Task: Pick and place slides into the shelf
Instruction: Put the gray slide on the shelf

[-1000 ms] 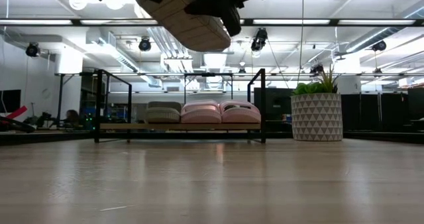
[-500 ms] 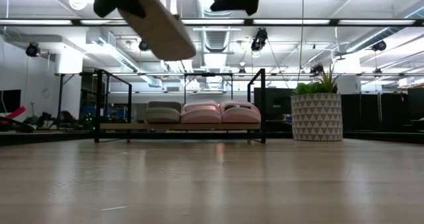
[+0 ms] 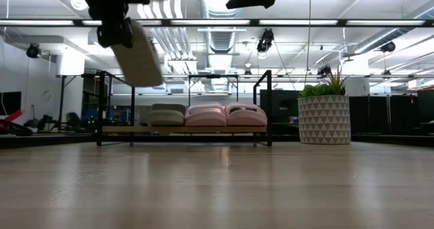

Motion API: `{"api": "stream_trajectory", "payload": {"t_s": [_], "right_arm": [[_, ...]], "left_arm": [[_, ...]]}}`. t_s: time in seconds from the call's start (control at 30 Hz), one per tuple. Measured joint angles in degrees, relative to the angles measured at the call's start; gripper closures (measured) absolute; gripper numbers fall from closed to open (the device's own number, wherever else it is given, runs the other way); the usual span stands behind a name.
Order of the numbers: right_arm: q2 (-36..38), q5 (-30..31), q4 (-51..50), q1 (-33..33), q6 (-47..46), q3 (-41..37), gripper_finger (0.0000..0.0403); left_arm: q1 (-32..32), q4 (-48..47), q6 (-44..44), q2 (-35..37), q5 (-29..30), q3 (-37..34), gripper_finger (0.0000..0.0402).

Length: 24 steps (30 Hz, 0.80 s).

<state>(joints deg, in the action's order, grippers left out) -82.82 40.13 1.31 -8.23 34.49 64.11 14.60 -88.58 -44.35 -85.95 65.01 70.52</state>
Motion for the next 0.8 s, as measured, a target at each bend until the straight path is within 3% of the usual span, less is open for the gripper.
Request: {"api": "stream_trajectory", "payload": {"t_s": [0.07, 0.33, 0.8], "right_arm": [[0.06, -0.01, -0.36, 0.00, -0.01, -0.02, 0.0241], [0.06, 0.00, -0.90, 0.00, -0.17, -0.04, 0.0246], [0.06, -0.01, -1.21, 0.00, -0.21, -0.15, 0.0255]], "left_arm": [[-1.38, -1.86, -4.04, -1.32, -2.15, -0.10, 0.0372], [-5.14, -1.26, -4.77, -7.04, -6.28, -0.39, 0.0373], [-7.36, -1.42, -3.03, -15.21, -5.82, -0.80, 0.0373]]}}
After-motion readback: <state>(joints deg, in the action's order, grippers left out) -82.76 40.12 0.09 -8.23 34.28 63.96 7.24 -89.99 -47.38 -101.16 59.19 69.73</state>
